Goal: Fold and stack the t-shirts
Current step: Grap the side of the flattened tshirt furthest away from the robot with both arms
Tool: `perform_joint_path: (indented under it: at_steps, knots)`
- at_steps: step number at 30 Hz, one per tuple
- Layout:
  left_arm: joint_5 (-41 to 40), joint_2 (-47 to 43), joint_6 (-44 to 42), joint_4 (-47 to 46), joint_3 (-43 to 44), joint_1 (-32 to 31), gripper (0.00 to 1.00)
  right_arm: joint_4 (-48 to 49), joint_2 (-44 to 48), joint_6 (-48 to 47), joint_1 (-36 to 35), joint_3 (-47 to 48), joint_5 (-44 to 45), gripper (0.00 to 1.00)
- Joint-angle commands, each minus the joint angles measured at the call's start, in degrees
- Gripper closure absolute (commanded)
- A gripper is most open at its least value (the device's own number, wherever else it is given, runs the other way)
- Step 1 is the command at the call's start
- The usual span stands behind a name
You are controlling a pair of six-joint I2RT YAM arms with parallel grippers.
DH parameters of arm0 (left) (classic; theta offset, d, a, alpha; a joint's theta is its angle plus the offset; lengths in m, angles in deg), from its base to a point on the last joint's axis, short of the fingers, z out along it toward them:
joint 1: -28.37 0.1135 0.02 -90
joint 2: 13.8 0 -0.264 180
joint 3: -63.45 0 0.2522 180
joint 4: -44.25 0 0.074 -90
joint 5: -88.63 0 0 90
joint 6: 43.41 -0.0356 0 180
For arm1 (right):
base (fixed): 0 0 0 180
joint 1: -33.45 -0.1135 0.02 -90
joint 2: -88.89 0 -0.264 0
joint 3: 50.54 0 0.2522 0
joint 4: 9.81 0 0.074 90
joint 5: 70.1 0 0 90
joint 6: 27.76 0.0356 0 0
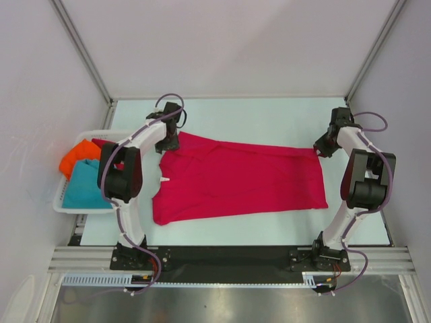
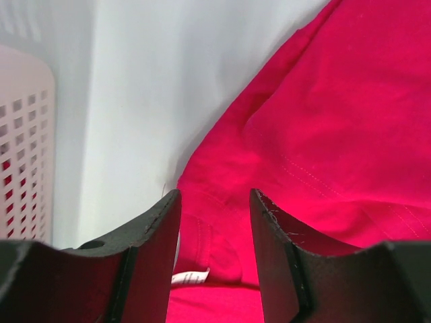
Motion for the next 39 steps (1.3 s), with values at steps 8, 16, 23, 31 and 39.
perform_joint_path:
  at_steps: [8, 16, 23, 31, 39]
  knots:
    - [2.36, 3.35, 0.06, -5.53, 0.93, 0.37, 0.49, -0.51, 0.99, -1.79, 2.54, 1.33, 1.08, 0.73]
    - [2.18, 4.94, -1.96, -7.2, 2.87, 0.9, 0.49, -0.69, 1.69, -2.23, 3.07, 0.98, 1.96, 0.73]
    - [10.25, 3.62, -3.55, -13.08, 3.31, 2.91, 0.45, -1.21, 1.87, -2.93, 3.42, 1.33, 2.84, 0.73]
    - [11.5, 3.88, -3.28, -13.88, 3.84, 5.73, 0.44, -1.13, 1.61, -3.28, 3.69, 0.98, 3.02, 0.73]
    - [12.46, 1.42, -2.05, -14.85, 1.82, 6.0, 0.44, -1.13, 1.69, -3.37, 3.69, 0.72, 3.02, 0.73]
